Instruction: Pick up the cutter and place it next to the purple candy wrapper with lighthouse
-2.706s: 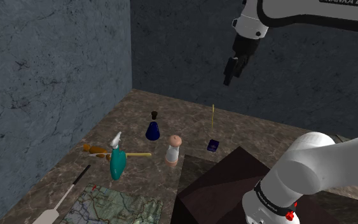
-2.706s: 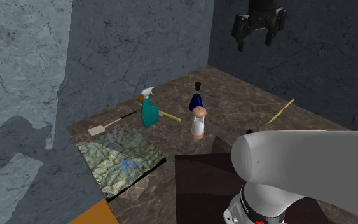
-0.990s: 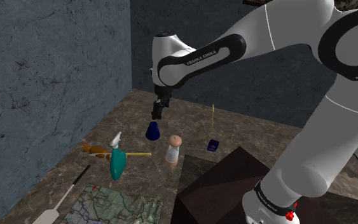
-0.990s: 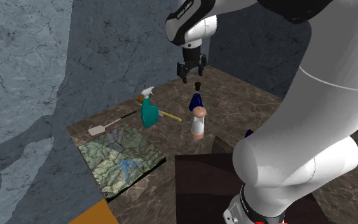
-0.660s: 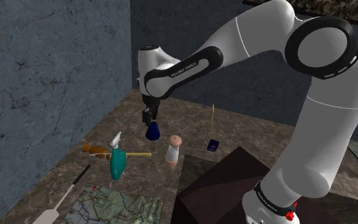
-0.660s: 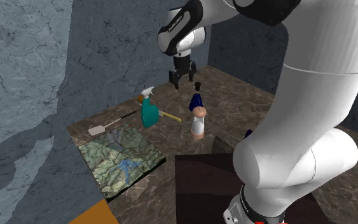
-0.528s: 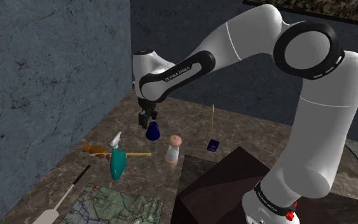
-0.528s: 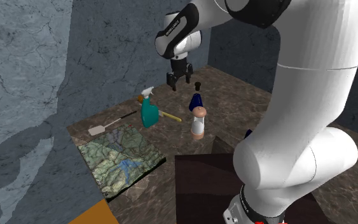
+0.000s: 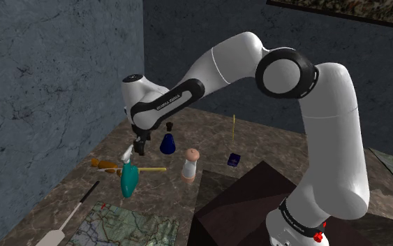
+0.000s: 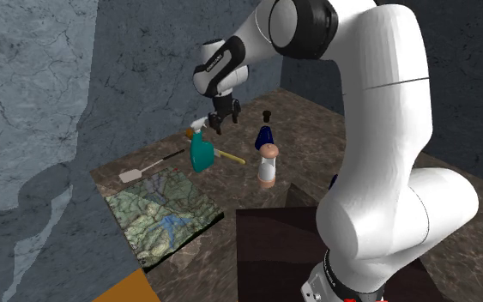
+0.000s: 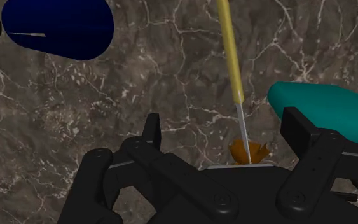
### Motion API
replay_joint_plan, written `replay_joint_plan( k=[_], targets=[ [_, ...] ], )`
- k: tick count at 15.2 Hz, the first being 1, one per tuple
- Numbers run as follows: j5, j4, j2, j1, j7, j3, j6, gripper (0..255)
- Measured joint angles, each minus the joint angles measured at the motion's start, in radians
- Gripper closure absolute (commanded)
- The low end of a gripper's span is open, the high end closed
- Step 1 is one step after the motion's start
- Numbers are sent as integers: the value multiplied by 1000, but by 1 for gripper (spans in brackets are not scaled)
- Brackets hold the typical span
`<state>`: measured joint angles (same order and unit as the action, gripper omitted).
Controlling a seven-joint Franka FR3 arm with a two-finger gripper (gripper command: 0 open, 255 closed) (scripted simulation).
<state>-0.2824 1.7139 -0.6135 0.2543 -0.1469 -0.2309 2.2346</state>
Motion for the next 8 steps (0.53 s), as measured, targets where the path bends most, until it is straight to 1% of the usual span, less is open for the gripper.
replay_joint_plan(
  k=[2,6,8],
  targets=[
    [-13,-66,-65,17,-14,0,-8,0],
    [-37,-215,-211,68,-29,1,-25,0],
    [-48,-325,-297,97,-42,4,-46,0]
  ],
)
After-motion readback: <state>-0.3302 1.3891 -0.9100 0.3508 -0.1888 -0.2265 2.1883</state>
